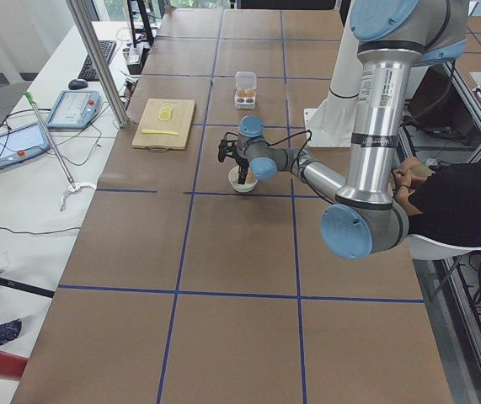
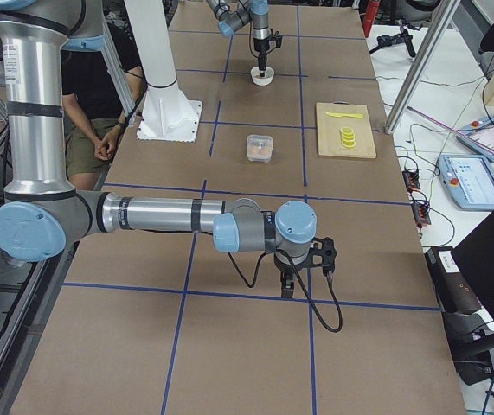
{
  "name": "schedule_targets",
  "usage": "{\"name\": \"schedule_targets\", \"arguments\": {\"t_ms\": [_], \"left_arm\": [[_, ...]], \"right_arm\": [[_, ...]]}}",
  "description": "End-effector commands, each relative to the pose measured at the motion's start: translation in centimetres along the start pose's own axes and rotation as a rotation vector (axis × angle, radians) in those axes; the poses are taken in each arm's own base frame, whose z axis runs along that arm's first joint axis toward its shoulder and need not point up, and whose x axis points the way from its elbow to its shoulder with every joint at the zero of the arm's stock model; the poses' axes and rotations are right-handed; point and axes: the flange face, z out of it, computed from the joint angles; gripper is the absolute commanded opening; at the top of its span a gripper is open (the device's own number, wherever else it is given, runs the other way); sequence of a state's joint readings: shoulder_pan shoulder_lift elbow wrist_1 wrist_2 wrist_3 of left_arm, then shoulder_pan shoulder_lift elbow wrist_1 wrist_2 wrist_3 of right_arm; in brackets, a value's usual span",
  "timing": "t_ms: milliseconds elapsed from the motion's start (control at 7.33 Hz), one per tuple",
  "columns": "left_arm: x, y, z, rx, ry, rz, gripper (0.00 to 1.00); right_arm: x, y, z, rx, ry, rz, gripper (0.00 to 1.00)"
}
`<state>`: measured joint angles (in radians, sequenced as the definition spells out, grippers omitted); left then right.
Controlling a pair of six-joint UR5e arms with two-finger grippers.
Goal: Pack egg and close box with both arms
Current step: 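Lower the left gripper into the bowl and grasp the brown egg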
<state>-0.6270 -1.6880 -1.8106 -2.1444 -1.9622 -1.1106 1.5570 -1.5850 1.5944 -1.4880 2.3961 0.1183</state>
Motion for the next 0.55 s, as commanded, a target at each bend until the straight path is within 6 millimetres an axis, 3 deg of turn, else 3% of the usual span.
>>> {"name": "schedule_targets", "arguments": {"t_ms": [0,409], "left_arm": [[0.49,0.25,0.81,-0.009,-0.002,0.008,0.82],[0.15,0.37,1.13,-0.014,-0.009,0.005,0.82]], "right_arm": [[0.29,0.09,0.26,-0.005,0.001,0.006,1.00],[0.12,0.00,0.11,-0.002,0.000,0.002,1.00]]}}
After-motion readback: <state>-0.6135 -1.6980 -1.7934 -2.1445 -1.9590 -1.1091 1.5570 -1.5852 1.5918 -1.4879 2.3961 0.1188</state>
